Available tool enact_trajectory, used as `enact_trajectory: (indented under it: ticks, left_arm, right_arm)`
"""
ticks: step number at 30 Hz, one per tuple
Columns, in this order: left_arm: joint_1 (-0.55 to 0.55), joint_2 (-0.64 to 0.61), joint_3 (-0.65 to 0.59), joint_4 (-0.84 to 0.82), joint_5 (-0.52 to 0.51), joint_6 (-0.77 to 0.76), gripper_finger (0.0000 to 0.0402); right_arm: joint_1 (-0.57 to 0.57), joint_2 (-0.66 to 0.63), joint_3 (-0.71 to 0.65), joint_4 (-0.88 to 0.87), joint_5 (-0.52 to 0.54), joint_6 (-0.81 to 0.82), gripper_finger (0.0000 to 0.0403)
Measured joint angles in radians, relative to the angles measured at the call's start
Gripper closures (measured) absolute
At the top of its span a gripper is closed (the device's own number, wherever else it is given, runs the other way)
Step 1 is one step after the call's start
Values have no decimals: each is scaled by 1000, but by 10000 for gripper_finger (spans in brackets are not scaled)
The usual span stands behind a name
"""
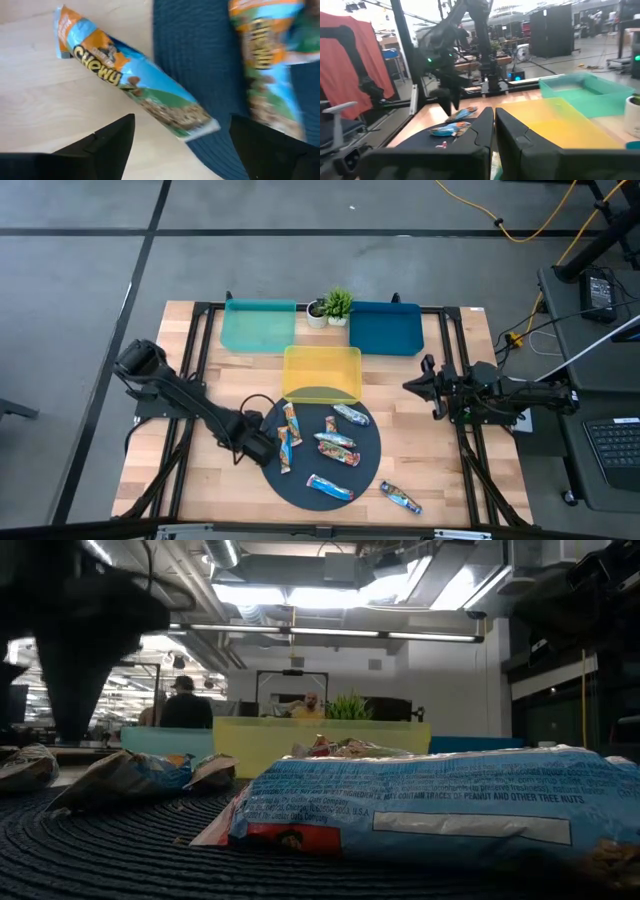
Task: Pick and place Granola Bars by type
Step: Put the yellow granola bar into the blue bin
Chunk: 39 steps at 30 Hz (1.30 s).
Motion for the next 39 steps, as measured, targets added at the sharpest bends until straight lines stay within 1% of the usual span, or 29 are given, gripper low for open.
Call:
enact_trajectory:
  ticks: [3,10,15,19,31,35,39]
  left_arm:
    - [1,32,0,19,9,1,80]
    - [1,62,0,48,4,2,78]
    - [5,62,0,46,-2,1,93]
    - [5,62,0,33,-3,-14,128]
    - [5,62,0,26,-3,-22,274]
    - [5,62,0,18,-1,-22,311]
    - [4,47,0,-20,17,-22,336]
  right_arm:
    - [0,0,0,0,-23,-1,380]
    - [0,0,0,0,-24,-2,380]
    - [0,0,0,0,-24,-2,380]
    - [0,0,0,0,-24,-2,380]
    - [0,0,0,0,-24,-2,380]
    - [0,0,0,0,-24,-3,380]
    - [0,0,0,0,-24,-4,380]
